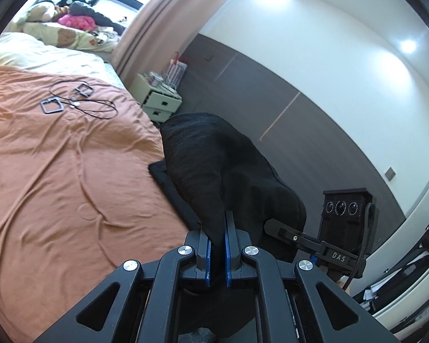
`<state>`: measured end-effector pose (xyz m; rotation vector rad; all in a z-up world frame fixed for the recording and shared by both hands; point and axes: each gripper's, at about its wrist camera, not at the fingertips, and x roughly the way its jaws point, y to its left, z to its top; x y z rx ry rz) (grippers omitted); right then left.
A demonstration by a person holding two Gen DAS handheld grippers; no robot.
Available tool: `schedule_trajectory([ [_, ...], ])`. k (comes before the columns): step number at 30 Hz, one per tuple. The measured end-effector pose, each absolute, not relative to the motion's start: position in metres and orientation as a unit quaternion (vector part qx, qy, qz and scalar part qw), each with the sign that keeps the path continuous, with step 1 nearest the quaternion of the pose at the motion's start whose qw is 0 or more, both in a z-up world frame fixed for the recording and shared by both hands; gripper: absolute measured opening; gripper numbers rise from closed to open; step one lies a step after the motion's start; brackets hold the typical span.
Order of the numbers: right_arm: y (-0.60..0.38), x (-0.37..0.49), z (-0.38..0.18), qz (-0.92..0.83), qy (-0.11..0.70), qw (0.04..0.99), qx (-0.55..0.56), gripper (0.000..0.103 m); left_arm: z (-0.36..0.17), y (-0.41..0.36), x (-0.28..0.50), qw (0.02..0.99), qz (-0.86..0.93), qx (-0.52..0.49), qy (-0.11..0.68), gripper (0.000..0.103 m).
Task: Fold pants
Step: 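Lift the folded shorts with both tools and carry them toward the bed's end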
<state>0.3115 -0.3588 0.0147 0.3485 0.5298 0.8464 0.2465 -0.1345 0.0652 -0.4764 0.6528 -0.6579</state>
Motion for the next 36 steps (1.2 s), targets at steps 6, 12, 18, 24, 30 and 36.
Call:
schedule_trajectory([
  [6,-0.386,0.310,0.019,0.388,0.246,0.874,0.157,0.021,0.064,-0.176,0.268,0.861,-0.333,-0.220,0.315,0.007],
  [12,-0.410,0.305,0.035,0.365,0.234,0.891,0.133,0.021,0.066,-0.222,0.292,0.858,-0.350,-0.208,0.314,0.007],
  [18,-0.434,0.298,0.043,0.342,0.225,0.904,0.122,0.021,0.065,-0.269,0.320,0.853,-0.366,-0.196,0.316,0.007],
  [24,-0.450,0.291,0.036,0.311,0.226,0.915,0.121,0.021,0.052,-0.312,0.352,0.841,-0.388,-0.184,0.329,0.007],
  [30,-0.445,0.289,0.034,0.296,0.226,0.923,0.100,0.021,0.029,-0.335,0.383,0.830,-0.397,-0.195,0.341,0.007],
  [36,-0.424,0.302,0.029,0.283,0.246,0.924,0.078,0.021,-0.003,-0.343,0.424,0.819,-0.401,-0.210,0.352,0.007],
])
